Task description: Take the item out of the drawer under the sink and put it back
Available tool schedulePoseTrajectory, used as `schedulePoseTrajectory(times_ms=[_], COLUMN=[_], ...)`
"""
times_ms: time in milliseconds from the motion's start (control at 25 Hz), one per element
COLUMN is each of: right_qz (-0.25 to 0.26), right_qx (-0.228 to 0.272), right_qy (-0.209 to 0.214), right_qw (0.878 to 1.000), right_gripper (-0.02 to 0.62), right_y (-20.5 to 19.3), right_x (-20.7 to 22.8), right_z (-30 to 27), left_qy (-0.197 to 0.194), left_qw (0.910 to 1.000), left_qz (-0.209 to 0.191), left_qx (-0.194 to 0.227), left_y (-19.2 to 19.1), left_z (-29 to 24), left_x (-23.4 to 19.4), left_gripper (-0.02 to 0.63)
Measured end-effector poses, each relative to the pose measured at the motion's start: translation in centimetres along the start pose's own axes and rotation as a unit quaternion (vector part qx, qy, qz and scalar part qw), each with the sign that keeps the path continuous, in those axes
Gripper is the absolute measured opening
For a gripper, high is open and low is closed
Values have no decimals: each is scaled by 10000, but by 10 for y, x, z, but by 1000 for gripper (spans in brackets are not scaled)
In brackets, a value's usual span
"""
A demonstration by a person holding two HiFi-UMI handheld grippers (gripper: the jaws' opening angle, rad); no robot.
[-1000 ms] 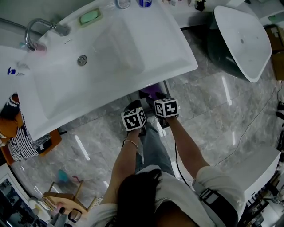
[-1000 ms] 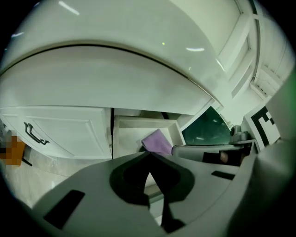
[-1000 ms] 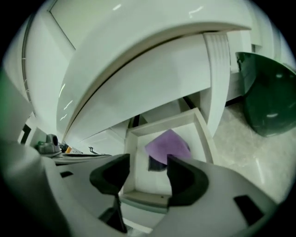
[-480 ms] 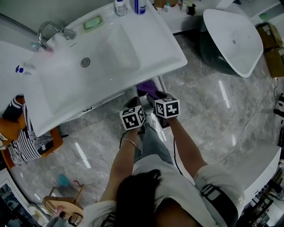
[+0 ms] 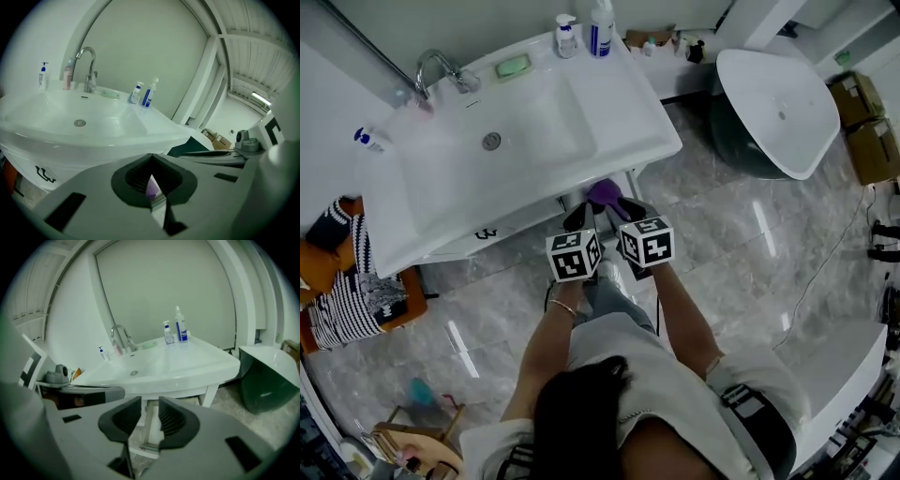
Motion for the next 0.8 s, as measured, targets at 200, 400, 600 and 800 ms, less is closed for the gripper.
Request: schedulePoseTrajectory(times_ms=[200, 400, 600, 800], right_qz=[586, 808, 919, 819], right_qx=[328, 639, 1095, 1254], right_qy=[-202, -74, -292, -463], right_qw=[9975, 9947, 9893, 9876], right_gripper=[67, 49, 17, 15], right_y=[24, 38, 44, 36], right_x=[-20, -44, -59, -65], right_z=[18, 32, 44, 53], left_qy=[-164, -250, -381, -513], left_qw=[9992, 9967, 9944, 9928], left_qz=[-120, -367, -300, -312], left_qx=[353, 680, 937, 1041], left_y=[21, 33, 40, 41], left_z=[25, 55, 69, 75], left_x=[7, 14, 15, 22], left_gripper=[3, 3, 3, 3])
Point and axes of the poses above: the fingertips, and each gripper's own axes: z backward along the fingers, x to its right, y out of its top, the point moved 7 cm from there along z, backward along the fingers, and after that the axes turned 5 degrees about y, right-handed, at the moved point
